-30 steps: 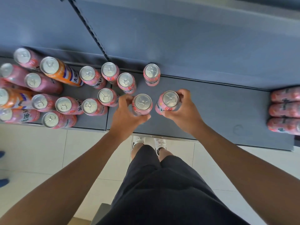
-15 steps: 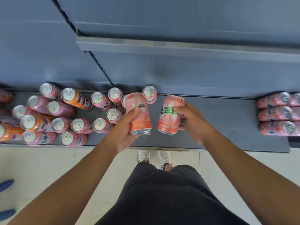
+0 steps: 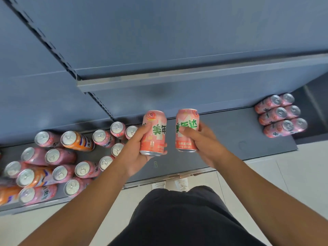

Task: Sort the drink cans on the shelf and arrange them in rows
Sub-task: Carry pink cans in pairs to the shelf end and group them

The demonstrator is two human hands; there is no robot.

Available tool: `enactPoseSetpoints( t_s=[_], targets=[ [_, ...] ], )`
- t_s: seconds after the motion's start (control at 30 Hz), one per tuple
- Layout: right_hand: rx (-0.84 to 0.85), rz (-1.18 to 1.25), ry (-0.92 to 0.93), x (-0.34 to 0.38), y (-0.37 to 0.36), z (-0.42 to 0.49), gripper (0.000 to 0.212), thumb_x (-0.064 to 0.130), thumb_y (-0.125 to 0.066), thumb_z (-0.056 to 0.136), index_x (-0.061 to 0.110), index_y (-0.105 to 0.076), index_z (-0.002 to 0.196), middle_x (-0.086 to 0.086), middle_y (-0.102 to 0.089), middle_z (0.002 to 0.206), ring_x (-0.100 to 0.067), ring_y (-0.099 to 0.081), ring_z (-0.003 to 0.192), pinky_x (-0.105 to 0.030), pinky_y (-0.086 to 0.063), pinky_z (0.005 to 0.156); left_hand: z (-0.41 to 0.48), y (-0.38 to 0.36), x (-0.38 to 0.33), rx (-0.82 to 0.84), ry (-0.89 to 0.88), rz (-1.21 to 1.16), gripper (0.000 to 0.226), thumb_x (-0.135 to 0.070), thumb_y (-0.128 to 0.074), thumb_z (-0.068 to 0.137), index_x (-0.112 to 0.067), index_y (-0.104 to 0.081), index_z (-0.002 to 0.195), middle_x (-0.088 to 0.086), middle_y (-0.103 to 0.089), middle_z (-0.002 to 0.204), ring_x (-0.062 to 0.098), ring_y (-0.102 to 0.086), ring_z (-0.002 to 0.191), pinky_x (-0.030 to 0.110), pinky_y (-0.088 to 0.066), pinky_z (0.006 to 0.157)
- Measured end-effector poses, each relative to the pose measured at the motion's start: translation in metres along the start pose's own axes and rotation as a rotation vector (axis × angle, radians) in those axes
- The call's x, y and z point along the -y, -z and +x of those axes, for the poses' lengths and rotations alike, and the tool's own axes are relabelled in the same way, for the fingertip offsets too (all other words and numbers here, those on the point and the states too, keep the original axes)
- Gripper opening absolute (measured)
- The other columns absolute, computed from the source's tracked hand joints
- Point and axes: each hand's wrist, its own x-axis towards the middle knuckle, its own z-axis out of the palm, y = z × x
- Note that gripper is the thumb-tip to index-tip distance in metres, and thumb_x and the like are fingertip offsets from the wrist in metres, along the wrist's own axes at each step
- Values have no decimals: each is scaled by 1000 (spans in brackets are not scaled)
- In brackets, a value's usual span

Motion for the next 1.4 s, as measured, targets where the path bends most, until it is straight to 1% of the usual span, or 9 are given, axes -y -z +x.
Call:
enactPoseSetpoints(
  t_s=[0.17, 0.3, 0.47, 0.67, 0.9, 1.07, 1.13, 1.3, 1.4],
  targets=[
    [-124, 2, 92, 1, 11, -21, 32, 19, -77, 84, 22, -61, 112, -4, -73, 102, -19, -73, 92, -32, -60, 73, 2, -21, 2, 54, -20, 221, 64, -41, -67, 78, -13, -57, 135, 10, -71, 120, 21, -69, 100, 36, -55, 82],
    [-204, -19, 157, 1, 30, -44, 36, 17, -77, 83, 23, -59, 114, -6, -72, 103, -21, -72, 93, -35, -62, 75, 1, -39, 7, 158, -68, 446, 64, -22, -86, 70, -19, -57, 128, 1, -74, 112, 21, -69, 106, 38, -54, 90],
    [-230, -47, 248, -1, 60, -79, 40, 14, -79, 82, 27, -57, 113, -3, -71, 102, -18, -72, 91, -24, -58, 67, -4, -66, 19, 259, -138, 641, 76, -35, -84, 52, -27, -57, 123, 3, -73, 111, 23, -70, 104, 33, -58, 80],
    [-268, -54, 328, -16, 111, -124, 44, 12, -79, 82, 30, -56, 115, 4, -71, 99, -12, -71, 91, -21, -57, 71, -10, -120, 51, 324, -180, 720, 66, -26, -84, 49, -28, -61, 111, -2, -75, 97, 14, -71, 90, 24, -57, 69],
    [-312, -8, 384, -46, 198, -178, 49, 16, -81, 81, 29, -55, 120, 2, -71, 104, -16, -71, 97, -31, -61, 79, -23, -196, 123, 340, -193, 747, 72, -40, -80, 46, -29, -60, 114, -4, -76, 96, 14, -73, 87, 28, -57, 66],
    [-346, 40, 392, -66, 264, -222, 52, 16, -83, 78, 33, -52, 116, 6, -68, 102, -7, -70, 93, -22, -58, 71, -32, -253, 183, 376, -192, 735, 72, -23, -85, 50, -21, -58, 116, 0, -75, 96, 14, -73, 86, 24, -57, 64],
    [-369, 59, 384, -74, 288, -235, 58, 17, -85, 76, 29, -51, 122, 3, -68, 107, -10, -70, 96, -24, -59, 74, -35, -275, 205, 394, -211, 766, 74, -28, -86, 47, -25, -57, 115, -4, -74, 96, 11, -73, 87, 22, -57, 64],
    [-437, 75, 379, -86, 340, -256, 64, 16, -86, 74, 22, -51, 128, 0, -69, 110, -14, -70, 98, -24, -59, 75, -27, -316, 244, 431, -214, 864, 66, -26, -88, 55, -41, -60, 113, -4, -73, 105, 19, -71, 100, 41, -62, 76],
    [-463, 84, 380, -88, 365, -259, 58, 12, -85, 75, 26, -53, 122, 3, -69, 105, -6, -69, 92, -18, -55, 70, -15, -335, 258, 428, -209, 909, 67, -24, -89, 58, -42, -60, 115, -2, -72, 108, 25, -69, 105, 48, -60, 84]
  ],
)
